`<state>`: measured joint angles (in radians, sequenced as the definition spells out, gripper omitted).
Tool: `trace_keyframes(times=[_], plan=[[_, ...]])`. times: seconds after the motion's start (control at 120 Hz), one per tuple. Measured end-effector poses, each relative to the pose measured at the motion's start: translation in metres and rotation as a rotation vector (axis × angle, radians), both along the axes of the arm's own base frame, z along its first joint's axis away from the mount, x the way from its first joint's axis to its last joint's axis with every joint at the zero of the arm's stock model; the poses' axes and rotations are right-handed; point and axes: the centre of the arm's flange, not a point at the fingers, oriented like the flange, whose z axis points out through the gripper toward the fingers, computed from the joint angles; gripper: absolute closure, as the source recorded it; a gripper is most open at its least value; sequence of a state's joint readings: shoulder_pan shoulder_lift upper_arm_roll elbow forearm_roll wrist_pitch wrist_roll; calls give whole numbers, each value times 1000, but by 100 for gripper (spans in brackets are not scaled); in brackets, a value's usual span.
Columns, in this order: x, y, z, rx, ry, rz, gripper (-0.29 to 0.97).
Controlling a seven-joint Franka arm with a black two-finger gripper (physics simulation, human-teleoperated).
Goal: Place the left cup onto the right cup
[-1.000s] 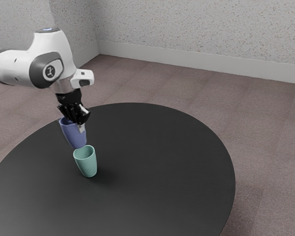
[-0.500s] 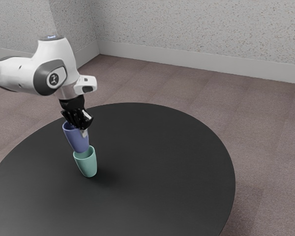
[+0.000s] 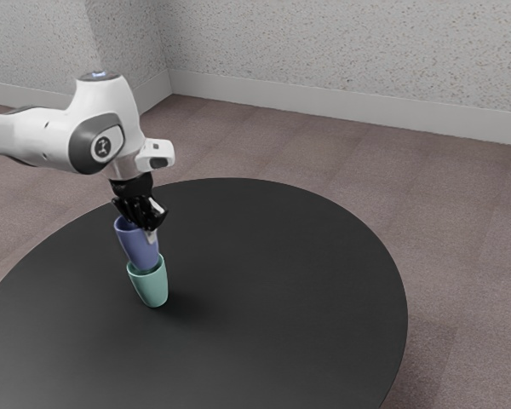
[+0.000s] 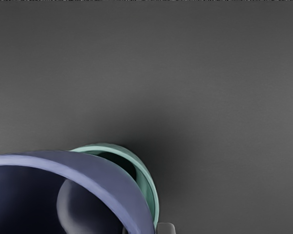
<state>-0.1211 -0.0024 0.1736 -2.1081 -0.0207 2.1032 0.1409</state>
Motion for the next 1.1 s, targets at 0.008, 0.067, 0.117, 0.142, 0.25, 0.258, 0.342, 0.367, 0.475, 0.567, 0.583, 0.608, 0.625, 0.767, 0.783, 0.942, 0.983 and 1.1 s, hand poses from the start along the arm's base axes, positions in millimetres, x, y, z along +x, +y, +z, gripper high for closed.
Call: trace_keyframes(times=[0.008,0.067,0.117,0.142,0.25,0.258,0.342,0.367,0.475,0.567,0.583,0.608,0.625,0.767,0.783,0.942,0.983,1.1], plan=[[0,0,0,0,0,0,78],[1,0,-2,1,2,0,78],[1,0,-3,1,2,0,78],[1,0,-4,1,2,0,78],[2,-1,-6,2,4,0,78],[2,-1,-6,2,5,0,78],[1,-1,-10,2,11,0,78],[1,-1,-11,3,12,0,78],[1,-1,-14,3,18,0,78],[2,-1,-17,4,23,0,78],[2,-1,-18,4,23,0,78],[2,-1,-18,4,24,0,78],[2,-1,-18,4,24,1,78],[2,-1,-21,3,28,3,75],[2,-1,-21,3,29,3,73],[2,0,-22,-1,31,3,47],[2,0,-22,-1,31,2,38],[2,-1,-21,-2,30,0,22]])
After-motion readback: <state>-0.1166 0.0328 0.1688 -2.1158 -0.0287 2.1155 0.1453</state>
